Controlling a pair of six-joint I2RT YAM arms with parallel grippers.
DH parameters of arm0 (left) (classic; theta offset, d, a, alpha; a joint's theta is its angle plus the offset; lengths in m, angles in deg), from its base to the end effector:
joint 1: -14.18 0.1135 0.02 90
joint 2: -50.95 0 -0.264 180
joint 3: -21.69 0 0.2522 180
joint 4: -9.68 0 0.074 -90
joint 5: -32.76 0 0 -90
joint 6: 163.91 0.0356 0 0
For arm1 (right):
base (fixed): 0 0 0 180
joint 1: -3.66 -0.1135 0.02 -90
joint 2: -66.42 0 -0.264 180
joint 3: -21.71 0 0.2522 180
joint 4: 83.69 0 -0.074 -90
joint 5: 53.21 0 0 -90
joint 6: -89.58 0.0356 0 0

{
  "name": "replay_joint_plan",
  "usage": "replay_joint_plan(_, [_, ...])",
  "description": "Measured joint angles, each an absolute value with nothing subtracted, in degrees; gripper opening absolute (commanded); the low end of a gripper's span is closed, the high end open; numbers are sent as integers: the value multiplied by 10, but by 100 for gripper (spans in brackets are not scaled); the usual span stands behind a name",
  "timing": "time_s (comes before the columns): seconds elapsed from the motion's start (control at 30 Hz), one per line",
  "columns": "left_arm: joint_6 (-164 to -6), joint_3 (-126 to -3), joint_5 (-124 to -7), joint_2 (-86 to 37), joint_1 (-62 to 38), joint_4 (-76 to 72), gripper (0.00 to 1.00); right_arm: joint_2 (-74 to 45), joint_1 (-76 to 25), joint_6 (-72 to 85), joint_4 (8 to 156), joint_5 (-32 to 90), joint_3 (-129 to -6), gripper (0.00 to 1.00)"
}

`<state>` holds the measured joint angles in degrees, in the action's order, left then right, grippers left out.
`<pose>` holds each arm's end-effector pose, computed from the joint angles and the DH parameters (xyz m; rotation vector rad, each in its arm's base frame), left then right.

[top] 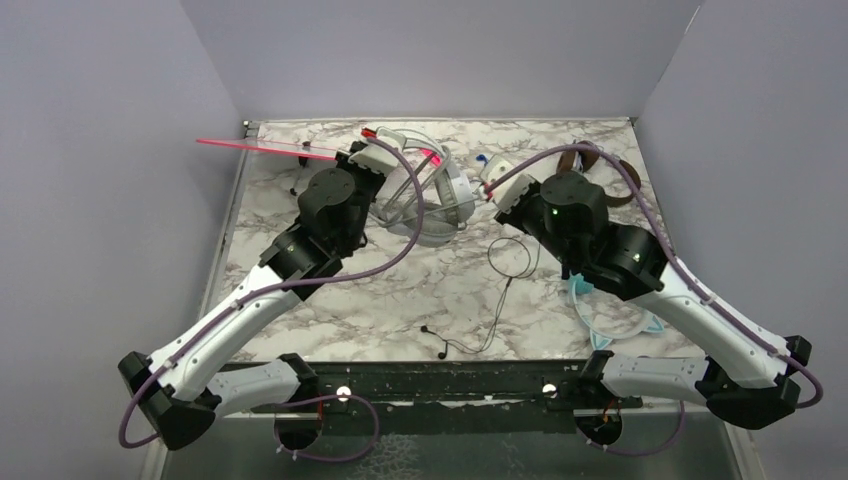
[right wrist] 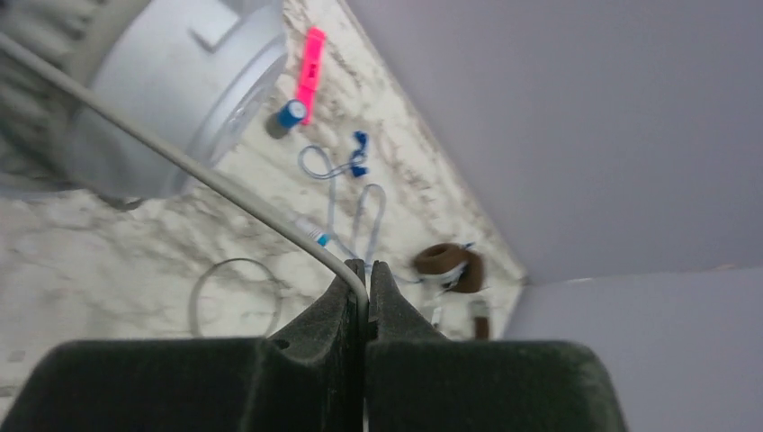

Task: Wrap the headphones
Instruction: Wrap the headphones cable around the headphones.

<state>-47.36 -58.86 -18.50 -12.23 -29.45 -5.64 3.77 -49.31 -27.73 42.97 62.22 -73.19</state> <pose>0.1915 -0.1517 0.4280 0.4029 1.4964 0.2821 0.1393 0.1593 0.4444 -0.9902 1.6260 -0.1273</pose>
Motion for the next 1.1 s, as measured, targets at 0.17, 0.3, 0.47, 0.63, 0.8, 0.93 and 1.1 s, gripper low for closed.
replay_joint_plan(0.17, [-510, -588, -294, -80, -291, -153, 0, 37, -498, -448, 520, 645, -672, 1])
replay_joint_plan(0.3, [-523, -588, -370, -77, -291, -216, 0, 48, -500, -512, 542, 583, -676, 1])
replay_joint_plan(0.47, [-538, -592, -432, -81, -295, -261, 0, 51, -500, -547, 546, 504, -698, 1])
replay_joint_plan(0.63, [-545, -597, -472, -75, -295, -285, 0, 48, -482, -551, 553, 460, -697, 1])
replay_joint_plan(0.8, [-563, -609, -496, -48, -295, -284, 0, 67, -390, -508, 577, 318, -654, 1])
replay_joint_plan(0.93, [-570, -614, -499, -33, -293, -292, 0, 83, -341, -462, 600, 204, -623, 1])
replay_joint_plan(1.1, [-590, -632, -536, -30, -293, -308, 0, 71, -278, -390, 640, 46, -618, 1])
